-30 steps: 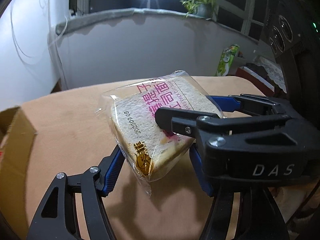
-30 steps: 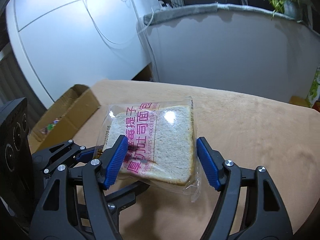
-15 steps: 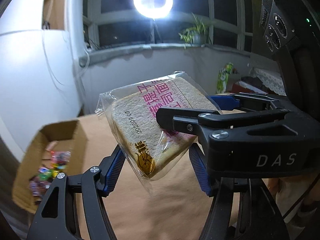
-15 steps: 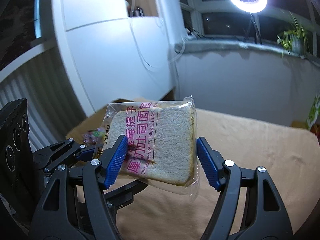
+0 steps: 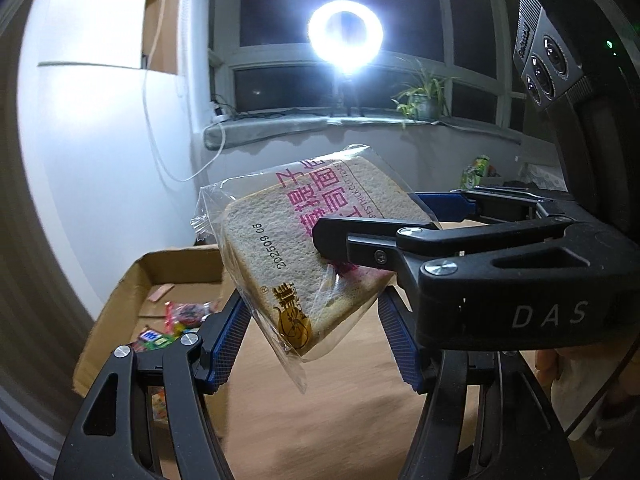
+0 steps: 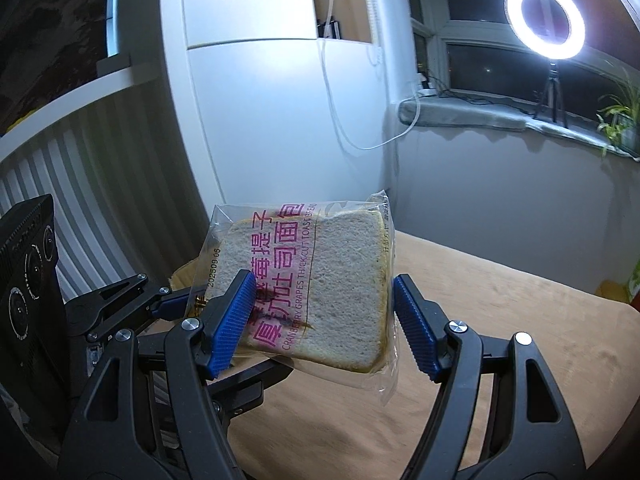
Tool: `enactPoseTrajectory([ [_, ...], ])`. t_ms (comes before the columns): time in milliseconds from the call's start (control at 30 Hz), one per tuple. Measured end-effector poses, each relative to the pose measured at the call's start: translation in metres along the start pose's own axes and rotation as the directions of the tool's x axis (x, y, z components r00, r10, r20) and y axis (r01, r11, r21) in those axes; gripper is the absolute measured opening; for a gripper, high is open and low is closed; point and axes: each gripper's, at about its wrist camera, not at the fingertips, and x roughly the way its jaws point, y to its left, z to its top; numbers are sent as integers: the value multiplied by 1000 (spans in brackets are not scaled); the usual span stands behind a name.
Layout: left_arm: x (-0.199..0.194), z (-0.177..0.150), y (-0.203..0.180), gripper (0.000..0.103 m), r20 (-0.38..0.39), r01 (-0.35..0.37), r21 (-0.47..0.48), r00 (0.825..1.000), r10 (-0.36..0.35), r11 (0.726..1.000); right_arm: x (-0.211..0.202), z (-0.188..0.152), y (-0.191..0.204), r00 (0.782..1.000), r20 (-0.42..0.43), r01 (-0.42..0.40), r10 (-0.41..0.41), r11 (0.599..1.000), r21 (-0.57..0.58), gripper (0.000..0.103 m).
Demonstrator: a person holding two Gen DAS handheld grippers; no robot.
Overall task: Organize snacks
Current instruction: 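Lift the bread loaf with the right tool and carry it over the box, then open the right tool to drop the bread loaf into the box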
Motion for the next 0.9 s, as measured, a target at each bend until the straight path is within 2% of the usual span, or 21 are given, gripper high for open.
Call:
enactPoseTrajectory([
  [233, -5, -13, 35, 65, -21, -69, -49, 997, 68, 996, 41, 6, 29, 996, -30, -79, 79, 996, -29, 73],
  [500, 0, -24, 82, 65, -65, -166, -99, 985, 160, 981, 101, 20, 55, 984, -53, -170, 168, 985, -39, 73],
  [833, 32, -2, 137, 65, -71, -208, -109, 977, 201, 972, 160, 60, 55, 989, -26, -147, 145, 986, -76, 73],
  [867, 40, 2, 143, 65, -72, -208, -111, 977, 201, 972, 170, 62, 51, 992, -22, -128, 127, 989, -77, 76],
  [900, 47, 4, 147, 66, -78, -207, -114, 977, 198, 972, 183, 61, 46, 994, -36, -108, 106, 992, -70, 85],
])
